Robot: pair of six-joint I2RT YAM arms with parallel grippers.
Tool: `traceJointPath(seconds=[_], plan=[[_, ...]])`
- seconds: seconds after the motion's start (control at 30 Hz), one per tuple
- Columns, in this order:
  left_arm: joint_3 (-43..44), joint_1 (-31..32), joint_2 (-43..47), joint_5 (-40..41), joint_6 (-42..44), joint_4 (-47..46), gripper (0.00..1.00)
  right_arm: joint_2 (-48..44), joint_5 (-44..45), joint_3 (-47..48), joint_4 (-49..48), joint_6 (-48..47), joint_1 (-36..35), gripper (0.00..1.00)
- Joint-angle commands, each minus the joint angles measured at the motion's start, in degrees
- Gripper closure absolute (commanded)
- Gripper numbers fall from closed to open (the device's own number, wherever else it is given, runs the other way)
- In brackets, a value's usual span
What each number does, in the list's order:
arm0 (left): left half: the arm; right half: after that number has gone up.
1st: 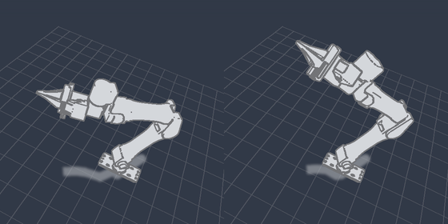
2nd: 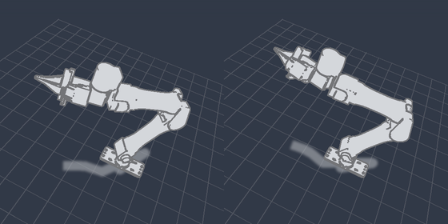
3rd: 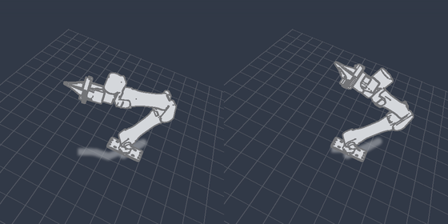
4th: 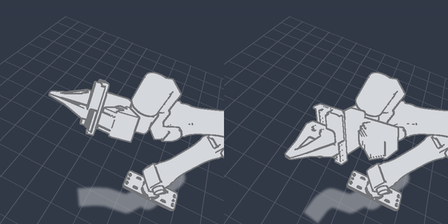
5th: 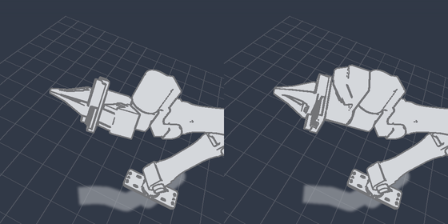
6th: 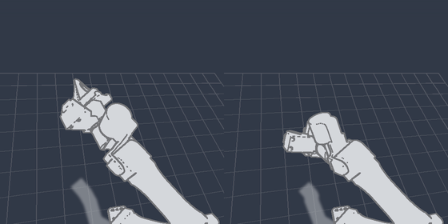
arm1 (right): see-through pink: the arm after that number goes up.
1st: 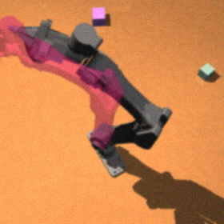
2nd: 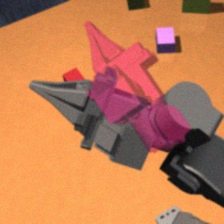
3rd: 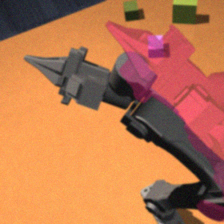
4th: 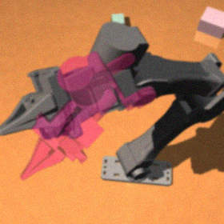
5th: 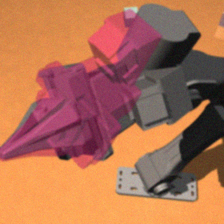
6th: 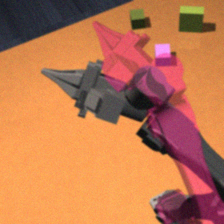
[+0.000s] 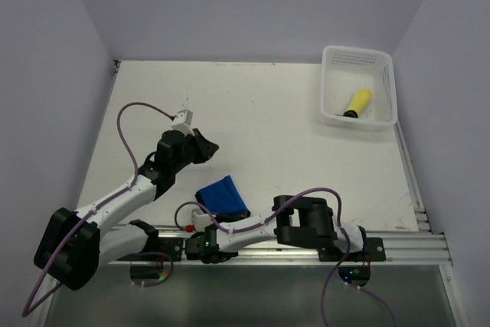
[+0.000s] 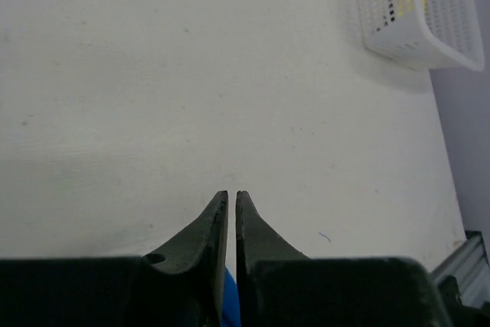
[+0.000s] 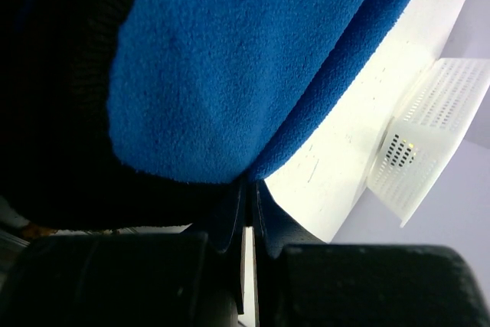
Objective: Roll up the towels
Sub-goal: Roll the towel
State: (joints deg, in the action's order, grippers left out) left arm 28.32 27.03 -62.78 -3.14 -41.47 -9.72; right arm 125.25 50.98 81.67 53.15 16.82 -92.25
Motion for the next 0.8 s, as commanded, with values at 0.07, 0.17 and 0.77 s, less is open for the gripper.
traceJointPath(seconds=[0.07, 0.17, 0.77], plan=[[-2.1, 0.0, -7.2, -18.8, -2.2, -14.7, 0.99, 3.3, -11.0, -0.3, -1.8, 2.7, -0.5, 1.0], [-6.0, 0.7, -11.5, -24.3, -4.9, -24.2, 1.0, 3.9, -11.1, 0.0, -1.6, 2.8, -0.5, 1.0], [-15.5, 7.4, -21.8, -8.6, -9.0, -22.2, 1.0, 0.1, -9.7, -2.6, -3.0, 4.7, -0.5, 0.99]])
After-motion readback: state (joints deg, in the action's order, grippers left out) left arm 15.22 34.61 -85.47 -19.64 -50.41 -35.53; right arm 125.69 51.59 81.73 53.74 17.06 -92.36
